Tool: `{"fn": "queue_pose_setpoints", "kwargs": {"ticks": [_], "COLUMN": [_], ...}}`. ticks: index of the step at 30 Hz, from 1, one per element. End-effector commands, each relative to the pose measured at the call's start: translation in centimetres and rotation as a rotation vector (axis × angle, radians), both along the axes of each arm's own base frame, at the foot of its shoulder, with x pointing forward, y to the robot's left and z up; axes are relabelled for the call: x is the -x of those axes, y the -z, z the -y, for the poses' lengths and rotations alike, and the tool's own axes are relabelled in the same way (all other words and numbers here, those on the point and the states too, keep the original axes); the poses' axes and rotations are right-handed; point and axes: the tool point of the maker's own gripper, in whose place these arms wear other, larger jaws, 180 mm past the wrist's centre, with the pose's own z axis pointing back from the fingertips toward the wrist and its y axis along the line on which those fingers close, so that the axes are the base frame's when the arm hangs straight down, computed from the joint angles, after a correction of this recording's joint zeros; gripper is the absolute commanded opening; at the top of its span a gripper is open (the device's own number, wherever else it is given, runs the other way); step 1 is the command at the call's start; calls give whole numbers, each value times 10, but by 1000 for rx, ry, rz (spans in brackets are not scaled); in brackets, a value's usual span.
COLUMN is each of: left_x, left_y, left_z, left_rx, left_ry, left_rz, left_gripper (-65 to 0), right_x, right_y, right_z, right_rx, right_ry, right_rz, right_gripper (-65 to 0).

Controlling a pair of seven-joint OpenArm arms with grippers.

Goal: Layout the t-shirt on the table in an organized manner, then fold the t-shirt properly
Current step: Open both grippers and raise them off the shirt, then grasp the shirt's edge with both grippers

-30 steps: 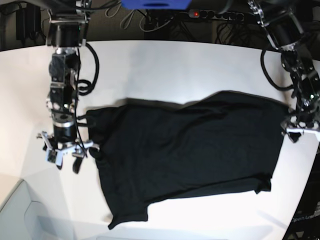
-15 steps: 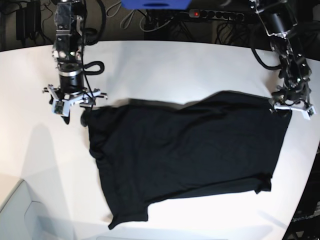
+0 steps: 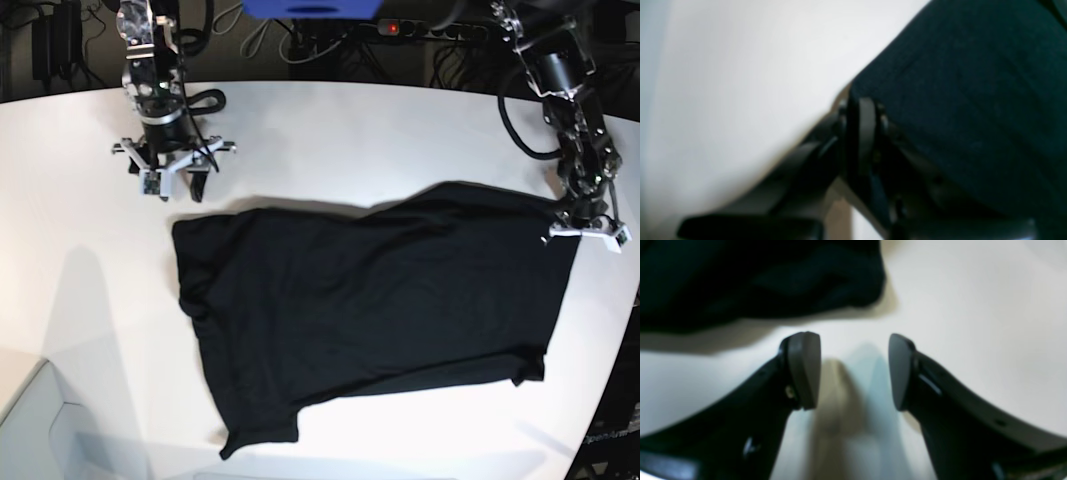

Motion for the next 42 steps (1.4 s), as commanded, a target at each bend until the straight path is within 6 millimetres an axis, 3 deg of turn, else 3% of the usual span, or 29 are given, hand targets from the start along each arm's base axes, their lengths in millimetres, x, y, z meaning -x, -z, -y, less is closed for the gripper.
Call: {"fn": "queue_pose_setpoints", "kwargs": {"ticks": [1, 6, 14, 17, 20, 22, 25, 26, 29, 34, 36, 38, 42], "left_x": [-3, -4, -13, -16, -21, -25, -22, -21, -11, -14, -24, -34, -59], "left_y": [-1, -4, -30, -36, -43, -55, -69, -86, -112, -150, -164, -167, -153], "left_z": [2, 1, -2, -1, 5, 5, 16, 13, 12, 11, 12, 11, 5], "left_rx": [17, 18, -23, -30, -29, -43, -25, -33, -18, -64, -70, -57, 13], "left_ry": [10, 6, 13, 16, 21, 26, 41, 31, -10, -8, -7, -12, -27], "left_rz": [-14, -8, 50, 67, 93, 119, 128, 157, 212, 290, 326, 339, 323], "left_gripper": [-639, -650, -649, -649, -649, -649, -649, -649, -649, -649, -649, -649, -649], "right_x": [-15, -32, -53, -55, -54, -55, -47, -43, -37, -44, -59, -76, -126], "right_y": [-13, 1, 0, -5, -5, -9, -26, -37, -77, -135, -157, -164, -151], "right_z": [2, 9, 14, -6, -20, -21, -22, -17, -18, -20, -21, -19, -16], "right_rx": [4, 13, 19, -26, -57, -56, -48, -39, -31, -11, 5, 19, 29], "right_ry": [-2, 8, -15, -120, -191, -201, -209, -199, -226, -230, -236, -236, -235], "right_rz": [59, 36, 45, 59, 60, 67, 92, 115, 204, 355, 409, 400, 270], "right_gripper": [-319, -319, -331, -411, -570, -639, -630, -627, -627, -623, -623, -623, -623]}}
